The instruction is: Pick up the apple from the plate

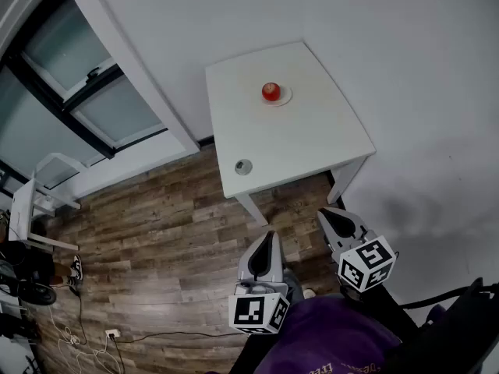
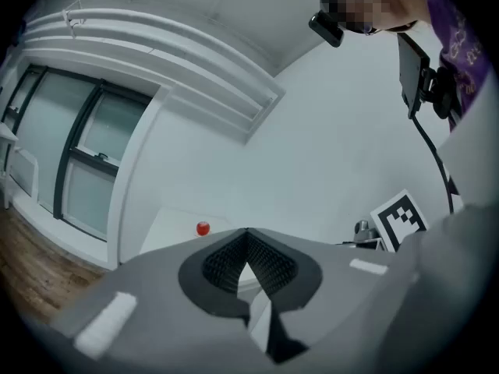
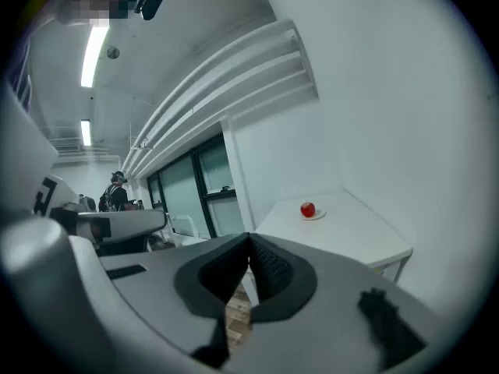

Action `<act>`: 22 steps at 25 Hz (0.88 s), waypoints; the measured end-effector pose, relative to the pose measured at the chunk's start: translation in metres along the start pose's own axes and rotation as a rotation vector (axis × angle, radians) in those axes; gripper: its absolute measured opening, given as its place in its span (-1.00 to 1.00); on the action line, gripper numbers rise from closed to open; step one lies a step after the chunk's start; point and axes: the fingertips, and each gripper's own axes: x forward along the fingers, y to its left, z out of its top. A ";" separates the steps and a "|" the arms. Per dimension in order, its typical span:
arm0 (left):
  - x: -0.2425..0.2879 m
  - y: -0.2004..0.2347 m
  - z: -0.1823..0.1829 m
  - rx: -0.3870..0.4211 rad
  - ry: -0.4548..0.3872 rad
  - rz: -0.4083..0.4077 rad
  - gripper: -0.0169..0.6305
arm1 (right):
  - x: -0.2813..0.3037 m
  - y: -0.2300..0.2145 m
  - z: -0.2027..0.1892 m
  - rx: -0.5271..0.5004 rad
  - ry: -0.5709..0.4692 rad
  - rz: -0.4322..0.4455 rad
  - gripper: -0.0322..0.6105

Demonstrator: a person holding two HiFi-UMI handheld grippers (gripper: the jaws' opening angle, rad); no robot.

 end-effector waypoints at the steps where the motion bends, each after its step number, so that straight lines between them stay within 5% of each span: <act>1: 0.005 0.005 0.005 0.002 -0.002 -0.003 -0.93 | 0.007 0.000 0.003 0.000 0.001 0.000 -0.87; 22: 0.104 0.126 0.034 -0.006 0.024 -0.066 -0.92 | 0.153 -0.017 0.033 0.018 0.000 -0.071 -0.87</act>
